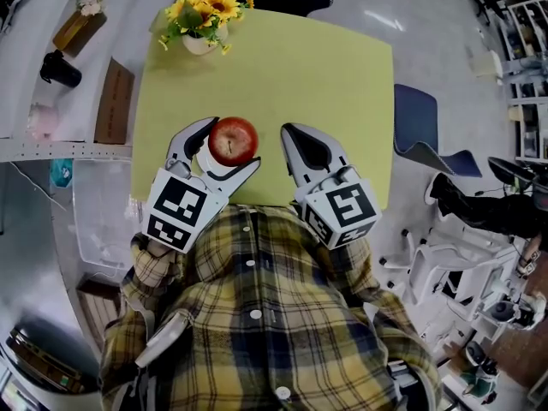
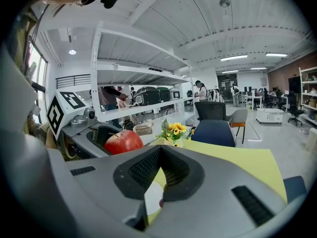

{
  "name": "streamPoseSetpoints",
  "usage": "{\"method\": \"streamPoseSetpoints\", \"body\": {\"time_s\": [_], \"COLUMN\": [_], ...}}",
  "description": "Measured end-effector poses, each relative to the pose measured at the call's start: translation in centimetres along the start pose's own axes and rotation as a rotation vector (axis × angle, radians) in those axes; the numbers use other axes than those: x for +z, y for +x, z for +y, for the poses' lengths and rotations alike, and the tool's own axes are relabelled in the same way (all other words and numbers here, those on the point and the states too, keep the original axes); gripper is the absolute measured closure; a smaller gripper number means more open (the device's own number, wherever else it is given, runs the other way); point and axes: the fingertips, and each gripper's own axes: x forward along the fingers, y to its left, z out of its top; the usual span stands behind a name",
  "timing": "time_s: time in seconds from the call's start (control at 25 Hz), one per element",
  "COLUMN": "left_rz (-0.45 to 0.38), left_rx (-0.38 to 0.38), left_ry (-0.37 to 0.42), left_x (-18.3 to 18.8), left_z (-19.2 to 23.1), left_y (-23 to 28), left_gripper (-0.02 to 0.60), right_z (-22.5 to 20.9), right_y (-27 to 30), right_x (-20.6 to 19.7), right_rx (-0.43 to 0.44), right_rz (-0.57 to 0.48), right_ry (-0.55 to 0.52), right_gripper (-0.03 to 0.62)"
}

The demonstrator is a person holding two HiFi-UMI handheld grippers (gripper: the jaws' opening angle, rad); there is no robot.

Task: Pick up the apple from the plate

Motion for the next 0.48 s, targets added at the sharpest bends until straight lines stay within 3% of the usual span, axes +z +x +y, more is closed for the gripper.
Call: {"method": "streamPoseSetpoints", "body": {"time_s": [0.48], "left_rz": [0.011], "left_rx": [-0.007], "left_ry": [-0.014], "left_x": [-0.85], "left_z": [-0.28], "left_y": [-0.2], "left_gripper": [0.178], "right_z": [0.98], "right_y": [0.24], "right_x": [-1.0], "right_rx": [0.026], "right_rz": [0.032], "right_ry": [0.002], "right_gripper": [0.597]}}
